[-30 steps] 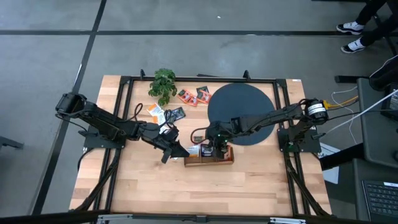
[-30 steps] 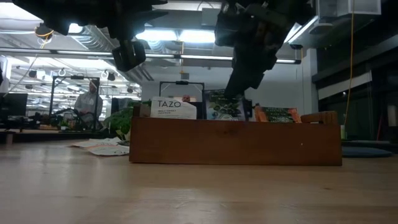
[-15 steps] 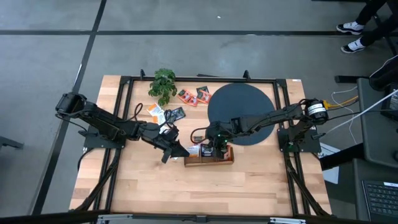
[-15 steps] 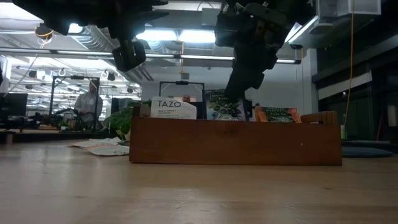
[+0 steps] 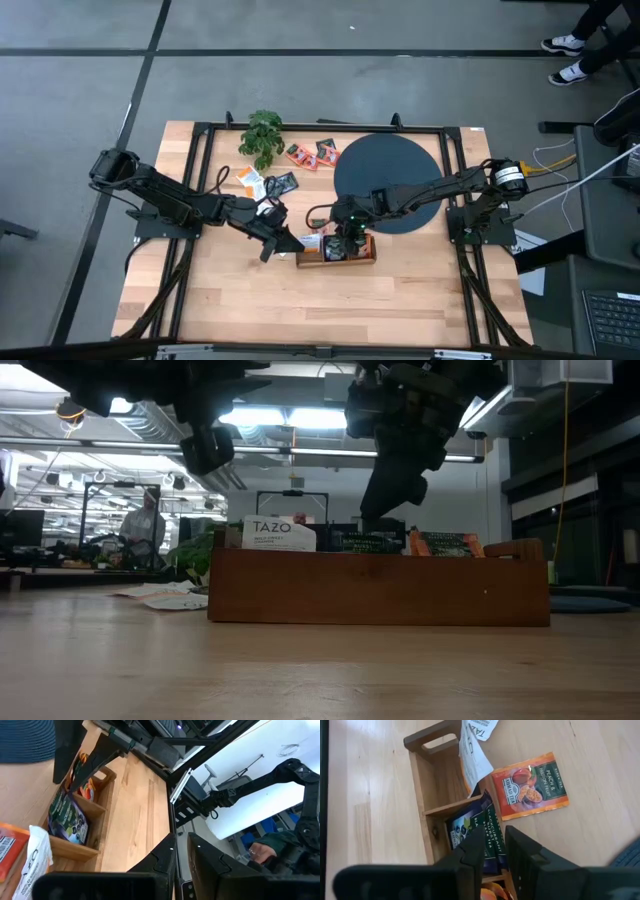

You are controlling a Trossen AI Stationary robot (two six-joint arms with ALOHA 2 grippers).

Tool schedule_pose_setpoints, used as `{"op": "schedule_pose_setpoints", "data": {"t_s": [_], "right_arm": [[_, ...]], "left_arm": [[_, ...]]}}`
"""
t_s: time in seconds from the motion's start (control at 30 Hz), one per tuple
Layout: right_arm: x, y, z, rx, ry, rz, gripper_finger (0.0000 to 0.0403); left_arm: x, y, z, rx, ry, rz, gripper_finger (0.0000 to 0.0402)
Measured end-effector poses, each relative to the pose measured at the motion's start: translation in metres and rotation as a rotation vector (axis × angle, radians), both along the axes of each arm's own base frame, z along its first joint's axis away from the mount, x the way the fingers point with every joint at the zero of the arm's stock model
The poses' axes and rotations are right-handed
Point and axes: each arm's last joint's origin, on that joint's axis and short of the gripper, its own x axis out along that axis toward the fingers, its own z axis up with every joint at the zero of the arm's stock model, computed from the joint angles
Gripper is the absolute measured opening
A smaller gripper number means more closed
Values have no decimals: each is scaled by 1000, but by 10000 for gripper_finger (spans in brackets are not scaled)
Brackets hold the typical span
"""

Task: Pick & Place Tea
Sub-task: Put the white tea bag into the left section of the wooden organizer

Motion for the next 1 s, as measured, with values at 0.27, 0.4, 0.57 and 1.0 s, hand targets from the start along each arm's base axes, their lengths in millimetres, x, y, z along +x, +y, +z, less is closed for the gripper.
{"op": "schedule_pose_setpoints", "data": {"t_s": [0.27,0.4,0.57,1.0], "right_arm": [[3,2,7,62,-4,-17,79],[8,5,18,105,-37,10,79],[15,5,33,124,-83,1,79],[24,6,58,133,-160,5,79]], "left_arm": [[-9,-8,-21,-7,246,-9,42],[-19,-14,-35,28,408,22,42],[-26,-16,-43,151,480,75,42],[-43,-5,-64,350,720,180,42]]}}
